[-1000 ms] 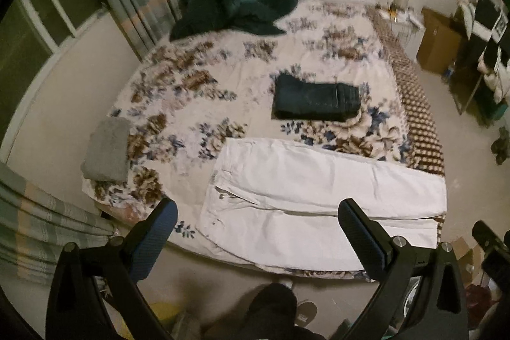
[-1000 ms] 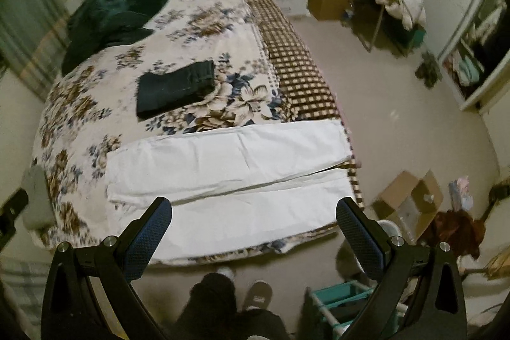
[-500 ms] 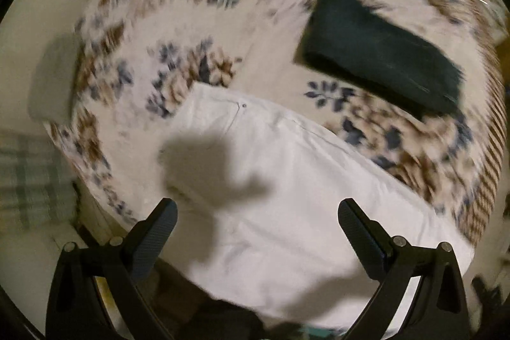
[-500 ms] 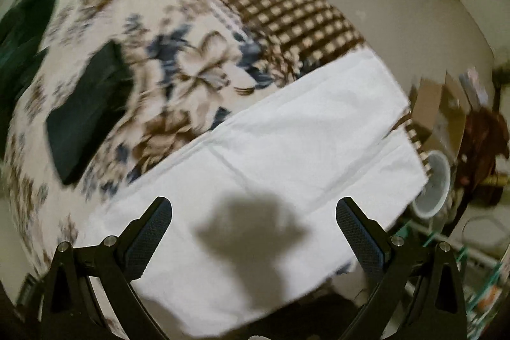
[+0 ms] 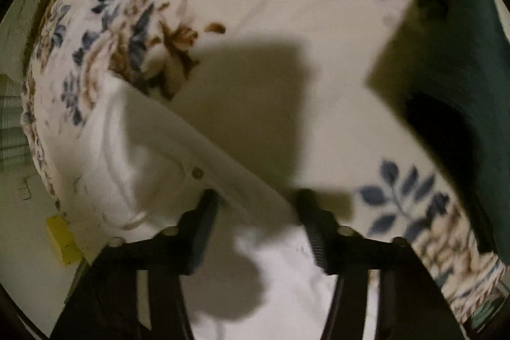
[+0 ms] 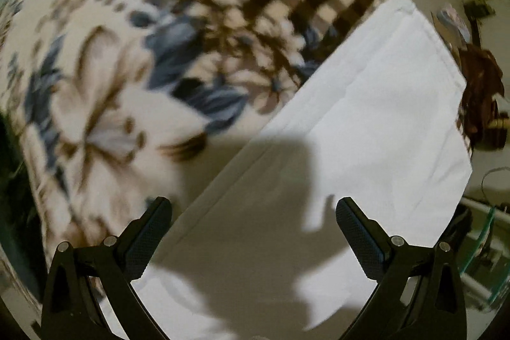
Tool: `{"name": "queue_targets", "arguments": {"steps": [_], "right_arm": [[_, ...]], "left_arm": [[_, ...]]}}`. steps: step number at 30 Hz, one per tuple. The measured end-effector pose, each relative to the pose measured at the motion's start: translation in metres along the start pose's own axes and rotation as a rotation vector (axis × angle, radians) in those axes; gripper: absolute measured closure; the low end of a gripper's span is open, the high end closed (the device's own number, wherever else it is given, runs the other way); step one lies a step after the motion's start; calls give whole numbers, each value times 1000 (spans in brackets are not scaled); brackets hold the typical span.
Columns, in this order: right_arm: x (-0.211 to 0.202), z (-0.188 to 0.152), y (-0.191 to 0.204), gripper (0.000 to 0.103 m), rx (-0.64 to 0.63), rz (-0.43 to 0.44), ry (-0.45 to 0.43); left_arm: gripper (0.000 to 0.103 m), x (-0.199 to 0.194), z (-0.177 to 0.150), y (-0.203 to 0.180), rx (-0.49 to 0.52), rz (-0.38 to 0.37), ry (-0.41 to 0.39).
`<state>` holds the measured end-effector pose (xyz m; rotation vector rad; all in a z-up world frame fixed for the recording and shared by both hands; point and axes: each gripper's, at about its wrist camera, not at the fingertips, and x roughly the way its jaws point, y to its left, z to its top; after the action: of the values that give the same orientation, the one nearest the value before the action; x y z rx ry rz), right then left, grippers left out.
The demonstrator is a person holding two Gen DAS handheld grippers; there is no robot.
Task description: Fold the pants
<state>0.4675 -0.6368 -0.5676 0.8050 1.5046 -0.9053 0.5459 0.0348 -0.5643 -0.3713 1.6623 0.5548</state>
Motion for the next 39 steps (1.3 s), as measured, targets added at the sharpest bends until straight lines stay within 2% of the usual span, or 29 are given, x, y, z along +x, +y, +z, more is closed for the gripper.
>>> {"name": "queue_targets", "arguments": {"steps": [2, 4, 6, 8, 9, 10, 11, 12, 14, 19, 22, 24, 25, 27, 28, 30, 32, 34, 39], "right_arm": [[13, 3, -1, 2, 23, 10, 27], [20, 4, -4, 6, 42, 28, 47], [20, 3, -6, 15, 45, 46, 40], [19, 2, -8, 35, 33, 61, 29], [18, 2, -9, 52, 26, 77, 27], [13, 1, -7, 62, 23, 92, 35], [9, 0, -6, 76, 11, 109, 33], [3, -2, -5, 86, -4, 126, 29], [-12, -6, -4, 93, -37, 146, 9], [-46, -31, -15, 96, -119, 166, -37], [-66, -49, -30, 97, -173, 177, -61], [-76, -61, -44, 97, -213, 190, -73], [-75, -62, -47, 97, -230, 200, -75], [-82, -81, -57, 97, -268, 208, -86], [-83, -79, -61, 97, -282, 211, -94], [-90, -93, -77, 97, -304, 224, -97], [-88, -99, -85, 97, -333, 239, -85], [-81, -98, -81, 97, -355, 233, -86], [-71, -99, -70, 97, -378, 204, -82]], "left_arm": [[74, -1, -3, 1, 1, 10, -37], [77, -3, -8, 2, 13, 3, -60], [81, -8, -14, 5, 24, -19, -73], [89, -14, -18, 12, 37, -46, -90], [93, -18, -21, 14, 41, -62, -97], [95, -24, -25, 16, 43, -75, -104], [95, -31, -28, 21, 45, -88, -116], [95, -40, -33, 26, 48, -104, -133], [95, -56, -40, 35, 51, -132, -157], [96, -83, -66, 73, 46, -188, -202], [99, -96, -91, 106, 19, -193, -233], [99, -96, -93, 119, 7, -195, -253], [99, -101, -107, 133, 1, -185, -261], [99, -90, -118, 149, -10, -166, -259], [99, -86, -128, 157, -10, -153, -252], [99, -77, -139, 166, -3, -163, -228], [98, -72, -146, 167, 0, -234, -183], [97, -74, -147, 160, 9, -274, -172], [97, -79, -121, 121, -15, -362, -162]]}}
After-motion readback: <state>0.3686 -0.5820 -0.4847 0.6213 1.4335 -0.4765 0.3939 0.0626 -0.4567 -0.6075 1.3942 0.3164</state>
